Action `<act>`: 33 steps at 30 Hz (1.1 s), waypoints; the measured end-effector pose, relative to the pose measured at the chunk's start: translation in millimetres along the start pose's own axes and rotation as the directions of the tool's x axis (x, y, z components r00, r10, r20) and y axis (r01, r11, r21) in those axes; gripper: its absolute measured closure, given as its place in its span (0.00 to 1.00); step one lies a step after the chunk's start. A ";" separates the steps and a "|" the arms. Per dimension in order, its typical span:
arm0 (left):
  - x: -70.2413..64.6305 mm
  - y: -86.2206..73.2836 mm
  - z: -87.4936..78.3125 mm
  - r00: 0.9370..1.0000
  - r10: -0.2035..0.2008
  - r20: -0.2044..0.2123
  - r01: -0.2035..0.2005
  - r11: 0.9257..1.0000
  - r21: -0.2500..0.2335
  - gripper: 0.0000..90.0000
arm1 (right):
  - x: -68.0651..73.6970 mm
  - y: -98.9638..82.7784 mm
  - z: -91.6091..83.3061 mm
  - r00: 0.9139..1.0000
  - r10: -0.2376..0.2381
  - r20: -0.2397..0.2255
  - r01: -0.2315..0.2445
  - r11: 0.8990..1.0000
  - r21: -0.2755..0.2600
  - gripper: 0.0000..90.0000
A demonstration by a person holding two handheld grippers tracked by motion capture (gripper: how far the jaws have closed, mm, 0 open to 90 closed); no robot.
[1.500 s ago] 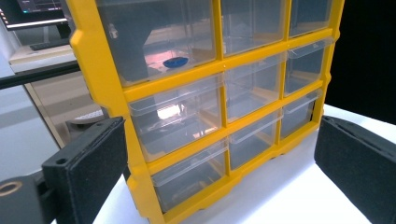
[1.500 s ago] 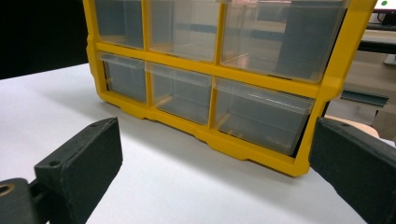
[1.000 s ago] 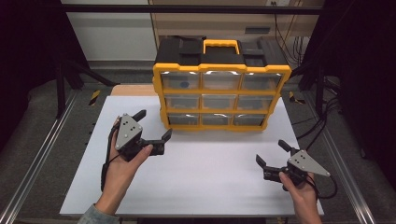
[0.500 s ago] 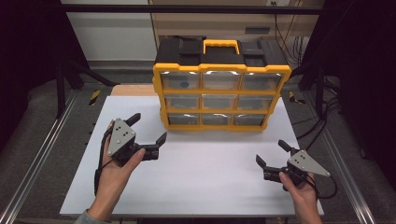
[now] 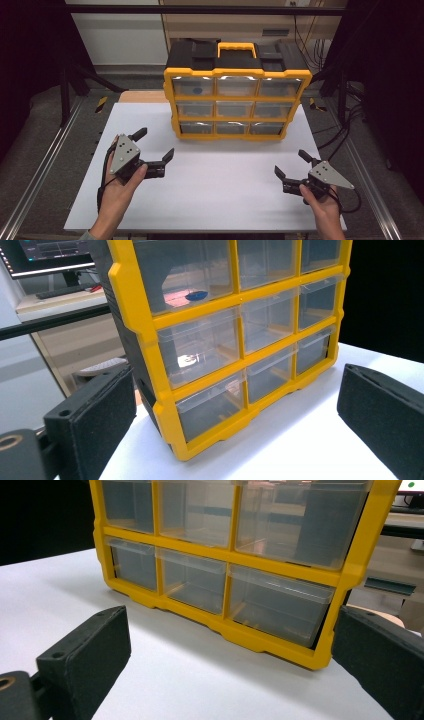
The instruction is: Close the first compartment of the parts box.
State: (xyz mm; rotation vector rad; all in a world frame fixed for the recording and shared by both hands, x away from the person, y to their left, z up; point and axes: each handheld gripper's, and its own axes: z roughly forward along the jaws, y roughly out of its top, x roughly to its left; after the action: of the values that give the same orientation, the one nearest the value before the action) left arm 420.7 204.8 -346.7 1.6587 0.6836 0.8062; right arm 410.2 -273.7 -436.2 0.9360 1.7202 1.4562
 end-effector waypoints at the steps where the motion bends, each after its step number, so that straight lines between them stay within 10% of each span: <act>1: 0.2 -0.5 -0.8 1.000 0.003 0.002 -0.003 1.000 -0.007 0.02 | -0.1 0.0 0.0 1.000 -0.002 -0.001 0.002 1.000 -0.001 0.03; 33: 12.3 -19.6 -17.4 1.000 0.008 -0.014 -0.009 0.999 -0.048 0.02 | -0.8 0.1 0.0 1.000 -0.003 0.002 0.003 1.000 -0.005 0.03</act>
State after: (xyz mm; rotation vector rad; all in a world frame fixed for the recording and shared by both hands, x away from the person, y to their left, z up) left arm 413.6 228.9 -361.1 1.6147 0.6620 0.8347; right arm 410.6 -274.4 -436.1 0.9322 1.7149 1.4564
